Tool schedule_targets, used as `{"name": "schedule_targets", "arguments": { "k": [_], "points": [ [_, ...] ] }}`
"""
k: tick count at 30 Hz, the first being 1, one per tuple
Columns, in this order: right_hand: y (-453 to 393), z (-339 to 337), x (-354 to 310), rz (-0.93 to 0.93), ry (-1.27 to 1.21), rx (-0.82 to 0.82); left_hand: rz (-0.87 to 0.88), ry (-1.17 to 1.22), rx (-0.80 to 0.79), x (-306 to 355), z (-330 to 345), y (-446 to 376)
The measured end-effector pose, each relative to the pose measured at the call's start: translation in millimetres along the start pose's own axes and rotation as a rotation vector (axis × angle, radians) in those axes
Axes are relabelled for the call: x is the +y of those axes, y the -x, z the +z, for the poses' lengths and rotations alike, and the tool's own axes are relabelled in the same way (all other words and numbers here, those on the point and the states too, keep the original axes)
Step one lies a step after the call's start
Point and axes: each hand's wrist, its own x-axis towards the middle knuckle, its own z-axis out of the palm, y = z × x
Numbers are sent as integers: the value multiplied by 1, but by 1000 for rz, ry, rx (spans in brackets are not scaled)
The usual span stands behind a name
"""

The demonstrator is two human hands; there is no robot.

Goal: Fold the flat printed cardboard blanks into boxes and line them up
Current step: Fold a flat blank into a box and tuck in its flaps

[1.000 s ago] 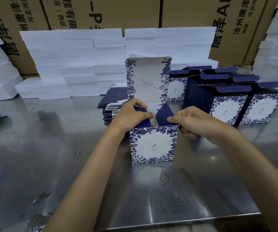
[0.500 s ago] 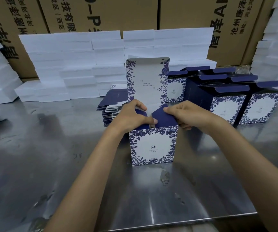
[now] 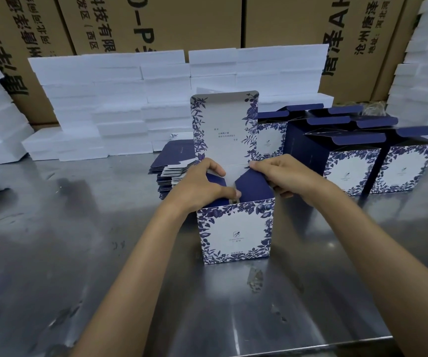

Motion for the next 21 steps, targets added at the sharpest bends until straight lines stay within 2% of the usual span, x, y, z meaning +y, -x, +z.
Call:
{"name": "schedule_targets", "arguments": {
  "k": [4,7,10,12,14,16,18,21],
  "points": [
    [0,10,5,-53,-115,30,-6,-27,-12,0,-3,-1],
    [3,10,2,-102,-108,45,26,77,56,-1,-5,0],
    [5,7,-4,-133,-168,187,88,284,269,-3,-4,3],
    [5,6,-11,-136,-283,200,93,457,464,-2,-6,6],
    [5,5,-19,-144,-377,172,124,634,568,2,-14,7],
    [7,4,-26,-154,-510,157,158,765,542,7,-21,9],
    [9,2,-32,-156,-589,154,162,723,493,10,-27,9],
    [12,1,-37,-143,-438,142,168,566,432,7,-29,10]
  ]
}}
